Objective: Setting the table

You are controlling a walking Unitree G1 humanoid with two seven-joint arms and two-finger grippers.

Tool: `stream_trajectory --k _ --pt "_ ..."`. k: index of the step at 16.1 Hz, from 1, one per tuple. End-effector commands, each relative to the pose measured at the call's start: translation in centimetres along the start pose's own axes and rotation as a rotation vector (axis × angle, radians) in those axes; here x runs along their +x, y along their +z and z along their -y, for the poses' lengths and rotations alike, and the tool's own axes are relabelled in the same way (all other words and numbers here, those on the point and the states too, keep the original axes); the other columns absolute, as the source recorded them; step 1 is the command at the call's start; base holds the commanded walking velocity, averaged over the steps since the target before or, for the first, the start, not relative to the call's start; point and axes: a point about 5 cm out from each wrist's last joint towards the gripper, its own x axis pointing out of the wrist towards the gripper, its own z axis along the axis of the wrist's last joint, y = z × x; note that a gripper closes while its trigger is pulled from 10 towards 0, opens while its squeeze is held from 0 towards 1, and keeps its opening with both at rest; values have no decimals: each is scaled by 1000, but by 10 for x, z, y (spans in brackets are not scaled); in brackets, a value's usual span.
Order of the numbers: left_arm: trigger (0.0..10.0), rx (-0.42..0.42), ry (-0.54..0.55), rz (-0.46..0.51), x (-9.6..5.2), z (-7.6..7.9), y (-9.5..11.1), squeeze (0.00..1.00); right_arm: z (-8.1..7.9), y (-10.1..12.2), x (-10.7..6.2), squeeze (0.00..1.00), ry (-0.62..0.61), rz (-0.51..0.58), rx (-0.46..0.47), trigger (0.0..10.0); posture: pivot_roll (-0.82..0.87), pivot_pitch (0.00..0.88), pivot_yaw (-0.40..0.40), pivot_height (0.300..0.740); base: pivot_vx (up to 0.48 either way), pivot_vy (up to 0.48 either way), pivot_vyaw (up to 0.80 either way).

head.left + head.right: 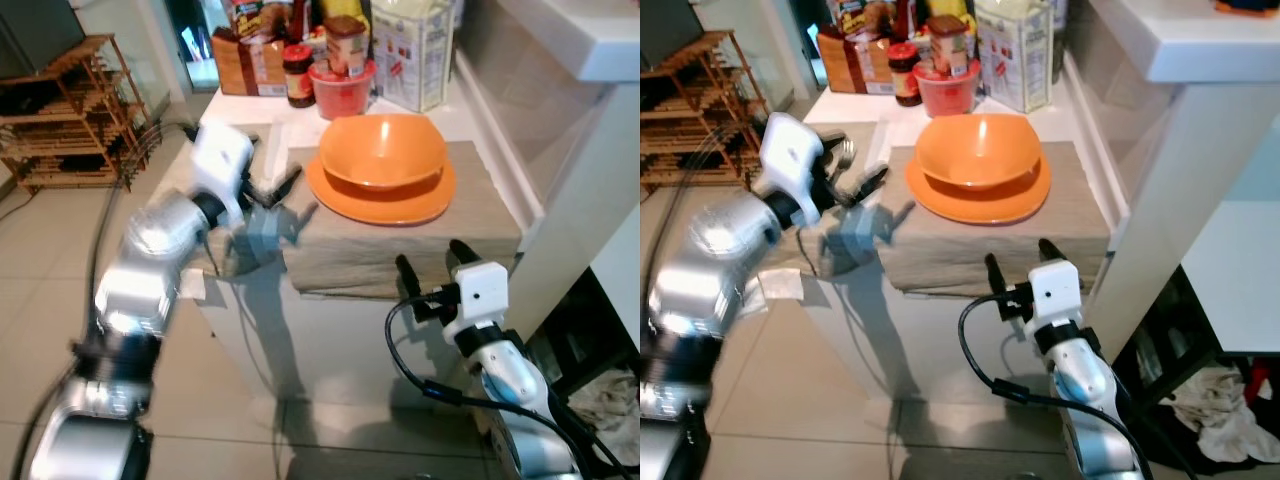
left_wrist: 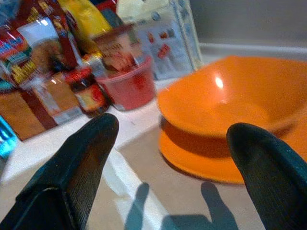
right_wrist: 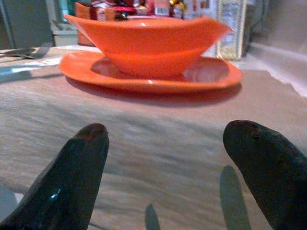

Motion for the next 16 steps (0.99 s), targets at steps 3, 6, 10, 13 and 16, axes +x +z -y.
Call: stream_trajectory --k 3,6,10,13,16 --pt "10000 -91 47 2 4 -20 2 0 -4 4 -1 0 -5 6 7 10000 -94 0 133 740 0 0 0" --pt "10000 -146 56 -36 21 -29 -4 0 -5 5 0 0 8 2 4 10000 -92 0 129 740 0 0 0" --pt "10000 -255 98 -61 38 -38 -1 0 -6 5 -2 0 -4 -1 8 10000 -115 0 154 740 0 0 0" --pt "10000 -345 105 -77 50 -36 1 0 -7 4 -5 0 -16 -9 12 10000 -125 0 165 740 0 0 0" --pt "10000 -456 83 -114 61 -23 -2 0 -8 8 -7 0 -10 -3 14 10000 -139 0 173 740 0 0 0"
